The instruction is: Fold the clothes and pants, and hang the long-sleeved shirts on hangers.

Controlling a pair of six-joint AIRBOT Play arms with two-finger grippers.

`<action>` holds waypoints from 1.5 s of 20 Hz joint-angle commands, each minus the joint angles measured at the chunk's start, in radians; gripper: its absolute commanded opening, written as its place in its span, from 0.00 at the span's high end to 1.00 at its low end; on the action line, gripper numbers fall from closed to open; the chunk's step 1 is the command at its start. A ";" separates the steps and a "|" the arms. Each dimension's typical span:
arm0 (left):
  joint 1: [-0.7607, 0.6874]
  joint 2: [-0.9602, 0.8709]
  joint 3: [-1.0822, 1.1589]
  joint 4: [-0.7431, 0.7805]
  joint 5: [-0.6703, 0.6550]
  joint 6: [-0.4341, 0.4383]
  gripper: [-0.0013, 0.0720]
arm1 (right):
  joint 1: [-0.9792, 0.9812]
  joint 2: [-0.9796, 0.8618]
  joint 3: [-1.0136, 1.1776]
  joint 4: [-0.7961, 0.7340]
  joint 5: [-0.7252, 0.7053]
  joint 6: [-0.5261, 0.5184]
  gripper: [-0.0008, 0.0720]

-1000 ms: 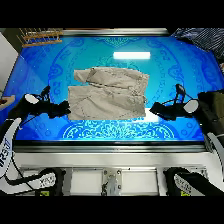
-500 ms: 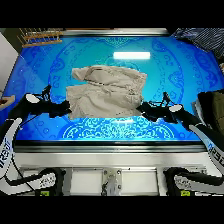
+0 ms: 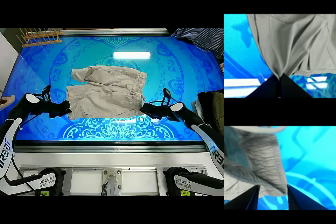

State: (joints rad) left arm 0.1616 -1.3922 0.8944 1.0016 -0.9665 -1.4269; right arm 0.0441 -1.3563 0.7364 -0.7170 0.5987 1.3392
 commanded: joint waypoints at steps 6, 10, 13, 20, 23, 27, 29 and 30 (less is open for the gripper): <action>-0.001 0.001 0.000 0.000 0.002 0.000 0.98 | 0.024 0.019 0.012 -0.193 0.084 0.249 0.01; -0.001 0.001 0.000 0.000 0.001 0.000 0.98 | 0.121 -0.070 0.012 -0.063 -0.056 0.266 0.02; -0.001 0.001 0.000 0.000 0.001 0.000 0.98 | 0.171 -0.111 0.012 0.025 -0.169 0.267 0.02; -0.001 0.001 0.000 0.000 0.002 0.000 0.98 | 0.185 -0.116 0.013 0.060 -0.262 0.268 0.59; -0.001 0.001 0.000 0.000 0.002 0.000 0.98 | 0.185 -0.118 0.012 0.059 -0.274 0.270 0.87; -0.001 0.001 0.001 0.000 0.001 0.000 0.98 | 0.183 -0.113 0.017 0.043 -0.285 0.269 0.97; 0.011 0.015 0.018 0.000 -0.011 -0.001 0.98 | 0.176 -0.076 0.038 -0.052 -0.249 0.261 0.97; 0.026 0.038 0.045 0.000 -0.027 -0.001 0.98 | 0.162 -0.039 0.063 -0.126 -0.214 0.261 0.97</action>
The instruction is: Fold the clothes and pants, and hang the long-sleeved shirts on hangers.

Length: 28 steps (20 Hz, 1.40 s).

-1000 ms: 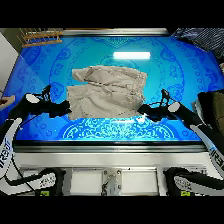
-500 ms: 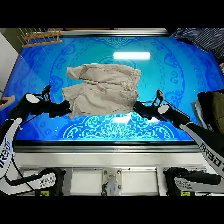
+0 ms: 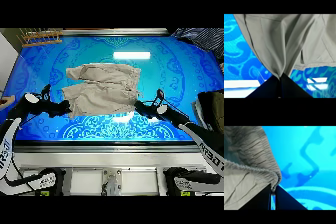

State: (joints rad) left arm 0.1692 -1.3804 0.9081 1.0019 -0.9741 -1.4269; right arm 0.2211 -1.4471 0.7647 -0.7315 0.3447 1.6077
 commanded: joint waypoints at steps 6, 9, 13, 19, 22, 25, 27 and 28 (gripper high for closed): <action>0.084 0.304 0.418 -0.011 -0.156 -0.006 0.98 | -0.125 0.362 0.406 -0.543 0.479 -0.007 0.97; 0.084 0.471 0.596 -0.010 -0.173 -0.040 0.98 | -0.125 0.531 0.588 -0.583 0.605 -0.006 0.97; 0.084 0.681 0.725 -0.008 -0.149 -0.066 0.98 | -0.125 0.743 0.667 -0.575 0.664 0.055 0.97; 0.084 0.787 0.787 -0.009 -0.082 -0.119 0.98 | -0.125 0.880 0.667 -0.575 0.836 0.205 0.97; 0.084 0.684 0.786 -0.010 -0.113 -0.137 0.98 | -0.125 0.826 0.665 -0.576 0.982 0.278 0.97; 0.084 0.476 0.786 -0.010 -0.191 -0.137 0.98 | -0.124 0.678 0.665 -0.575 1.101 0.278 0.97; 0.058 0.306 0.787 -0.010 -0.208 -0.142 0.98 | -0.124 0.547 0.665 -0.575 1.108 0.262 0.97; 0.037 0.225 0.787 -0.008 -0.205 -0.142 0.98 | -0.124 0.470 0.665 -0.578 1.099 0.248 0.97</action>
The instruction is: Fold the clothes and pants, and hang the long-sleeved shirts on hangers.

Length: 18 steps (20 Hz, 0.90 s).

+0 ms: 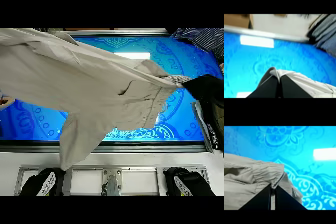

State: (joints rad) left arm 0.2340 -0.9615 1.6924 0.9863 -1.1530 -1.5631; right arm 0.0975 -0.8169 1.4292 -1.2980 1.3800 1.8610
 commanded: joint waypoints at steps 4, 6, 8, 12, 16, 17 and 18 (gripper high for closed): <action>-0.136 -0.476 0.003 0.007 0.043 -0.005 0.98 | -0.002 -0.437 0.003 -0.030 -0.123 -0.037 0.97; -0.178 -0.549 0.003 0.008 0.115 -0.005 0.98 | -0.002 -0.517 0.003 -0.037 -0.256 -0.038 0.97; -0.197 -0.583 0.003 0.008 0.164 -0.005 0.98 | -0.006 -0.554 0.003 -0.045 -0.366 -0.037 0.97; -0.179 -0.569 0.003 0.016 0.129 -0.005 0.98 | -0.009 -0.541 0.003 -0.080 -0.400 -0.048 0.97; -0.168 -0.445 -0.116 0.201 0.035 -0.019 0.98 | -0.006 -0.491 -0.044 -0.106 -0.248 -0.150 0.97; -0.168 -0.402 -0.190 0.232 0.036 -0.019 0.98 | -0.006 -0.476 -0.079 -0.118 -0.225 -0.153 0.97; -0.167 -0.356 -0.277 0.254 0.035 -0.018 0.98 | -0.006 -0.458 -0.126 -0.117 -0.215 -0.165 0.97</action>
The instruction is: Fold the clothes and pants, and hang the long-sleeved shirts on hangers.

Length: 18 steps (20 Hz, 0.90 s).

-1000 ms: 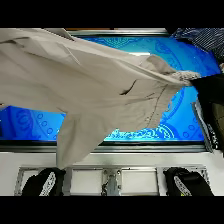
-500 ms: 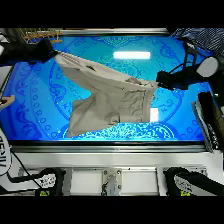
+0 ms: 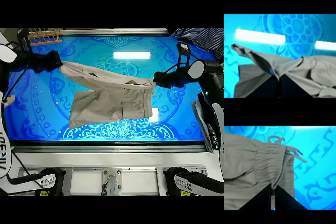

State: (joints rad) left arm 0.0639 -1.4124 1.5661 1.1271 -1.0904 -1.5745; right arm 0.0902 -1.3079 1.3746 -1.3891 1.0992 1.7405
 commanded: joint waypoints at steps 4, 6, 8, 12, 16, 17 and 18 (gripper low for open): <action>-0.005 0.235 -0.521 0.111 0.031 0.000 0.98 | 0.013 0.073 -0.264 -0.029 0.051 -0.043 0.97; -0.009 0.277 -0.690 0.108 0.095 -0.001 0.98 | 0.027 0.073 -0.350 -0.029 0.007 -0.044 0.97; -0.016 0.296 -0.823 0.102 0.164 -0.002 0.98 | 0.049 0.072 -0.429 -0.026 -0.053 -0.043 0.97; -0.016 0.251 -0.942 0.103 0.246 -0.002 0.98 | 0.097 0.071 -0.553 -0.013 -0.091 -0.035 0.97; -0.016 0.182 -0.922 0.103 0.254 -0.003 0.98 | 0.106 0.071 -0.620 0.051 -0.114 -0.036 0.96; -0.016 0.172 -0.907 0.103 0.250 -0.003 0.98 | 0.106 0.071 -0.623 0.058 -0.116 -0.037 0.96; -0.016 0.167 -0.895 0.103 0.245 -0.004 0.98 | 0.106 0.071 -0.623 0.066 -0.116 -0.041 0.96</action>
State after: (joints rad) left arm 0.0483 -1.2175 0.6594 1.2312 -0.8516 -1.5780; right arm 0.1905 -1.2366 0.7811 -1.3605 1.0000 1.7020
